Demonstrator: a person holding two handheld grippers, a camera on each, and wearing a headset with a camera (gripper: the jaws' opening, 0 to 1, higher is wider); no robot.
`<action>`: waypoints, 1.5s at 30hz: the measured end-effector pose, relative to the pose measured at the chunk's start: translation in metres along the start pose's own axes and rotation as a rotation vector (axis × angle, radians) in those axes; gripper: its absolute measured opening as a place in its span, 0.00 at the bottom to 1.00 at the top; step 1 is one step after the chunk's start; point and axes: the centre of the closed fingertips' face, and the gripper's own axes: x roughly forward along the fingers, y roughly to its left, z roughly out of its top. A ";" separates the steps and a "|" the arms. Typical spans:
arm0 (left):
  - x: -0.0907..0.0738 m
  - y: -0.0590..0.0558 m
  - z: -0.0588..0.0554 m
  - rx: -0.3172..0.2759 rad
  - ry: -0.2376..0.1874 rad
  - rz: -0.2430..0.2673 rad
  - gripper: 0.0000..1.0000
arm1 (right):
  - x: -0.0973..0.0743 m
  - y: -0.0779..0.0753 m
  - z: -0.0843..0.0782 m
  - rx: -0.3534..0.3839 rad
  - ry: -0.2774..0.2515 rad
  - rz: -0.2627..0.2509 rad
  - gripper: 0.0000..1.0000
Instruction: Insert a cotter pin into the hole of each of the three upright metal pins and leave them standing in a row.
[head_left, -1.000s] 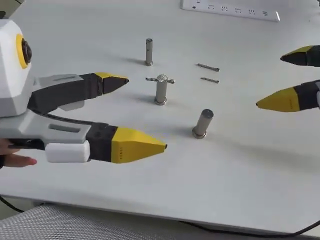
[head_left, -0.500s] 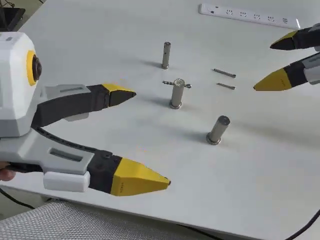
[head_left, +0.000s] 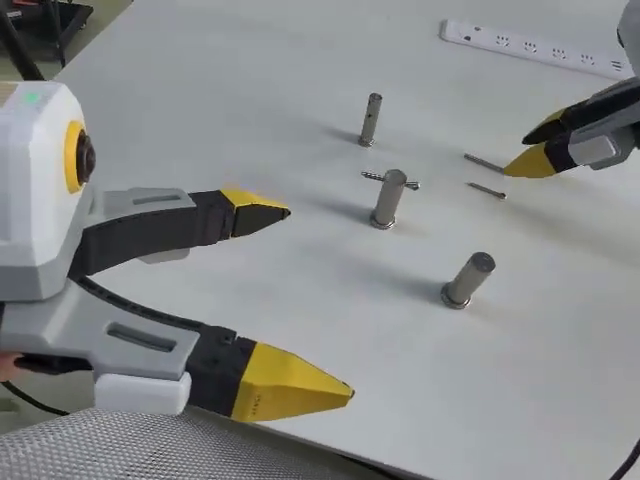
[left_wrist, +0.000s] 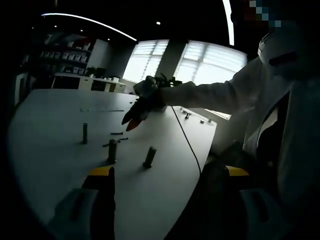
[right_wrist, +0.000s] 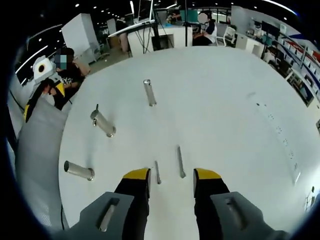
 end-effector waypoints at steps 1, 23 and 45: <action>0.000 -0.001 0.000 -0.004 0.000 -0.003 0.86 | 0.002 -0.001 0.000 -0.003 0.005 0.001 0.28; 0.003 -0.002 -0.005 -0.034 -0.036 0.046 0.90 | 0.029 -0.002 -0.010 -0.223 0.249 -0.025 0.01; 0.005 0.002 -0.014 -0.038 0.015 0.065 0.92 | 0.018 -0.011 0.002 -0.290 0.332 -0.089 0.00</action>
